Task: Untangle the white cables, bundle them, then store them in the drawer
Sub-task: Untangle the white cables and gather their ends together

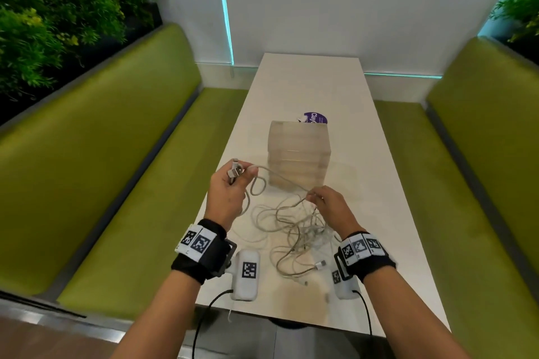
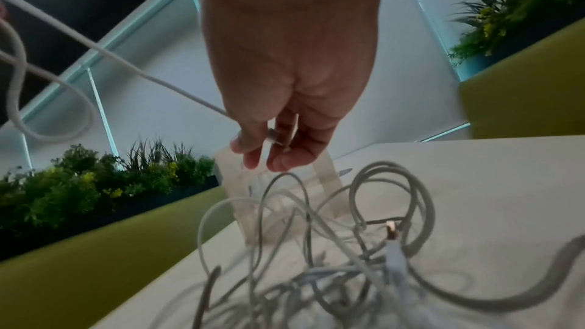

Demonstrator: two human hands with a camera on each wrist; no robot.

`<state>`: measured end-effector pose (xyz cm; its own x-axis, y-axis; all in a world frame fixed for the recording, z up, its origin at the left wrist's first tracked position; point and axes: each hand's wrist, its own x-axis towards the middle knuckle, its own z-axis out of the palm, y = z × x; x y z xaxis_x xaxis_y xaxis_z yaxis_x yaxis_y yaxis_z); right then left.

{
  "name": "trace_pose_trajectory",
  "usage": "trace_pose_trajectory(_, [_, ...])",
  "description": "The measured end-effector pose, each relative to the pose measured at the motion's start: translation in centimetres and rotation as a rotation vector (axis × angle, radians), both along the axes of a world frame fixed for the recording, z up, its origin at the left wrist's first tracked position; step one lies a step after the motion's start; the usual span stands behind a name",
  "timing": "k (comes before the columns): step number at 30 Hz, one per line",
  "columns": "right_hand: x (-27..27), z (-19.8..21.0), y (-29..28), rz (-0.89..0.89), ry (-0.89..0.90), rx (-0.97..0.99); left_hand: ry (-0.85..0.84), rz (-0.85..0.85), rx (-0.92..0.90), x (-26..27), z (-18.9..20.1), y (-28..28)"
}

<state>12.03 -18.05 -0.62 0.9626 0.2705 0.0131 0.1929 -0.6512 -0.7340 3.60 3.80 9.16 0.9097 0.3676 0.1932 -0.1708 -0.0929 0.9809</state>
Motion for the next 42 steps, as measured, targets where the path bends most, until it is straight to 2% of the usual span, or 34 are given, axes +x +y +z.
trace_pose_trajectory(4, [-0.4, 1.4, 0.5, 0.014, 0.028, 0.170, 0.069, 0.005, -0.014, -0.5, -0.5, 1.0])
trace_pose_trajectory(8, [-2.6, 4.2, 0.2, 0.157, 0.168, 0.262, 0.162, -0.054, -0.013, -1.3, -1.2, 1.8])
trace_pose_trajectory(10, [-4.0, 5.9, -0.2, 0.210, 0.180, 0.317, 0.266, -0.169, 0.037, -1.8, -1.4, 1.7])
trace_pose_trajectory(12, [-5.0, 7.3, -0.2, 0.270, 0.162, 0.294, 0.373, -0.317, 0.135, -2.3, -1.5, 1.3])
trace_pose_trajectory(16, [-6.3, 8.4, 1.3, 0.387, 0.233, 0.321, 0.453, -0.549, 0.205, -3.1, -1.2, -0.6])
trace_pose_trajectory(19, [-6.8, 8.5, 1.7, 0.453, 0.231, 0.162, 0.489, -0.735, 0.265, -3.3, -0.7, -1.5])
trace_pose_trajectory(21, [-7.1, 8.5, 1.5, 0.479, 0.287, 0.115, 0.514, -0.797, 0.302, -3.5, -0.5, -1.5])
trace_pose_trajectory(23, [-7.3, 8.5, 1.4, 0.438, 0.305, 0.141, 0.520, -0.791, 0.252, -3.6, -0.6, -1.3])
trace_pose_trajectory(26, [-7.6, 8.5, 1.3, 0.342, 0.287, 0.192, 0.495, -0.700, 0.069, -3.8, -1.1, -1.2])
trace_pose_trajectory(28, [-8.0, 8.4, 1.4, 0.355, 0.279, 0.210, 0.491, -0.672, -0.023, -4.0, -1.3, -1.3])
trace_pose_trajectory(30, [-8.3, 8.2, 1.6, 0.339, 0.282, 0.257, 0.497, -0.644, -0.061, -4.2, -1.4, -1.5])
trace_pose_trajectory(34, [-8.4, 8.3, 2.0, 0.172, 0.264, 0.452, 0.480, -0.617, -0.113, -4.1, -1.4, -1.7])
trace_pose_trajectory(39, [-8.9, 8.7, 3.2, 0.192, 0.250, 0.439, 0.489, -0.671, -0.246, -3.9, -1.0, -2.0])
trace_pose_trajectory(42, [-8.9, 8.7, 3.5, 0.185, 0.264, 0.497, 0.471, -0.701, -0.231, -3.9, -0.9, -1.9])
